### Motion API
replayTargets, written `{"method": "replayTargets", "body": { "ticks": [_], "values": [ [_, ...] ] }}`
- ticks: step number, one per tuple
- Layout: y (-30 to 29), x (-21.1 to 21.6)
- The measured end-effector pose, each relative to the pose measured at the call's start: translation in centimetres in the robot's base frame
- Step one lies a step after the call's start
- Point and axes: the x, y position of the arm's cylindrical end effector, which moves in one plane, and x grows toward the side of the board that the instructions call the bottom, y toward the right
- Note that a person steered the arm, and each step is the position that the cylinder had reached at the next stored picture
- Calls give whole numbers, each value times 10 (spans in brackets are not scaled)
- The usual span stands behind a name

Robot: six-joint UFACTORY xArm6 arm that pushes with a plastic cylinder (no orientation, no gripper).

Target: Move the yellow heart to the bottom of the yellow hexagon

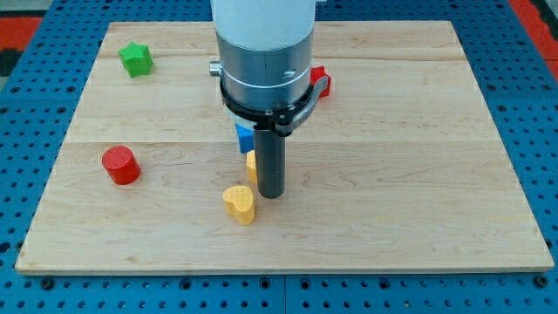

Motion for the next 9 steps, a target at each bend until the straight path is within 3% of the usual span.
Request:
{"method": "replayTargets", "body": {
  "ticks": [1,2,3,4,5,6,7,9],
  "values": [
    [57,31],
    [59,81],
    [-1,90],
    [-69,90],
    [-84,69],
    [-74,49],
    [-100,49],
    [-72,28]
  ]
}}
